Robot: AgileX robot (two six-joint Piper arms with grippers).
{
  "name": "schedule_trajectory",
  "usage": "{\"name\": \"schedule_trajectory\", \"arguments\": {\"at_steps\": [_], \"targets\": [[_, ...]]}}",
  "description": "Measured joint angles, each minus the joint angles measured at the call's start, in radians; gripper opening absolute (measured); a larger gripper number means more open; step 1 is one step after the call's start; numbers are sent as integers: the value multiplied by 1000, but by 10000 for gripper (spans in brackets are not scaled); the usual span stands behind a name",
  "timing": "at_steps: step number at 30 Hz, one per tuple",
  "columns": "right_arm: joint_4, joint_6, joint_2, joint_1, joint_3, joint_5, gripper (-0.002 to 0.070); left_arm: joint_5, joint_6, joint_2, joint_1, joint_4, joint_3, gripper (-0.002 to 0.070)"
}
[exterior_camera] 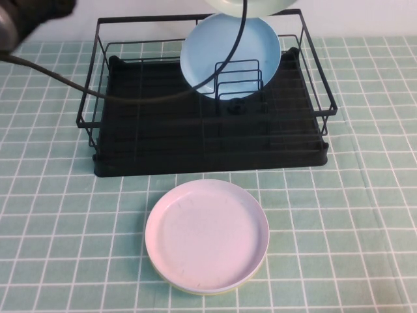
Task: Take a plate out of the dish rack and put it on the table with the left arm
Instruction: Place the plate from the table
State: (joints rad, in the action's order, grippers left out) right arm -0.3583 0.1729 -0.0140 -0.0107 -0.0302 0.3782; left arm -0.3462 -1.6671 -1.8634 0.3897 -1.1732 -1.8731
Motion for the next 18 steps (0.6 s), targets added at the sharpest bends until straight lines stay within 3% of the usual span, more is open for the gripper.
{"name": "schedule_trajectory", "arguments": {"at_steps": [6,10,14,18], "targets": [[0,0,0,0,0,0,-18,-386,584,118,-39,285,-6,21],[0,0,0,0,0,0,-18,-643,918,144,-136,407,3,21],[0,0,0,0,0,0,-18,-781,1003,144,-230,370,88,21],[0,0,0,0,0,0,-18,-855,1005,164,-247,353,247,21]]}}
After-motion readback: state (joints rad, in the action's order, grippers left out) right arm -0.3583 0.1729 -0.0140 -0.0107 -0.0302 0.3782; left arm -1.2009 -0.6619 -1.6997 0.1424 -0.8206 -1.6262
